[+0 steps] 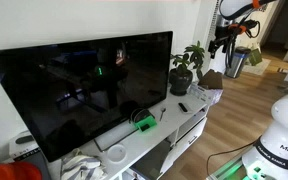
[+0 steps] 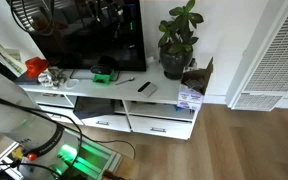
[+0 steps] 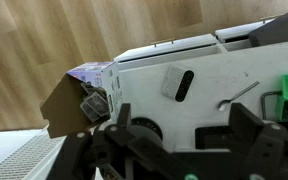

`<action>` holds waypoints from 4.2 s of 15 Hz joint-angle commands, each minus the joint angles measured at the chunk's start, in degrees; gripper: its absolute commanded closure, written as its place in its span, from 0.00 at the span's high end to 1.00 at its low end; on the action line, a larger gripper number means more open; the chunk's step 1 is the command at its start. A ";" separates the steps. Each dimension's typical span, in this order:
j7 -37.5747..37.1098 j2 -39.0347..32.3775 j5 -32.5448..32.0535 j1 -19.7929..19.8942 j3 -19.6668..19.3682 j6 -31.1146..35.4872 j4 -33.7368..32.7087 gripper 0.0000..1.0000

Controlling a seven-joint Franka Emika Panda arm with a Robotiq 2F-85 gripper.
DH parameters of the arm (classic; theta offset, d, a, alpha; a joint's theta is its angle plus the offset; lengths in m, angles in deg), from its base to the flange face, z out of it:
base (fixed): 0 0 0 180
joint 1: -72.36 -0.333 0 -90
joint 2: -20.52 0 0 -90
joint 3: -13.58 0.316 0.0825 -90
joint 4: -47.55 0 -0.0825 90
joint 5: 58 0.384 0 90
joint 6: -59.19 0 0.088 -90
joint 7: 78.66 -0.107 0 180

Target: Pick up the silver spoon from the tv stand and put it in the black glasses case

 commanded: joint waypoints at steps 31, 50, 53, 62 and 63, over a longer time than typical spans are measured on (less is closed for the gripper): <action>-50.58 -23.86 18.81 -3.09 3.53 30.16 12.30 1.00; -48.45 -41.17 19.87 -7.72 0.92 43.72 8.04 1.00; -48.30 -45.67 20.14 -8.26 0.58 38.79 3.30 1.00; -44.07 -62.57 22.40 -9.69 0.41 50.88 -6.87 1.00; -42.64 -63.87 23.16 -9.38 0.76 52.10 -7.65 1.00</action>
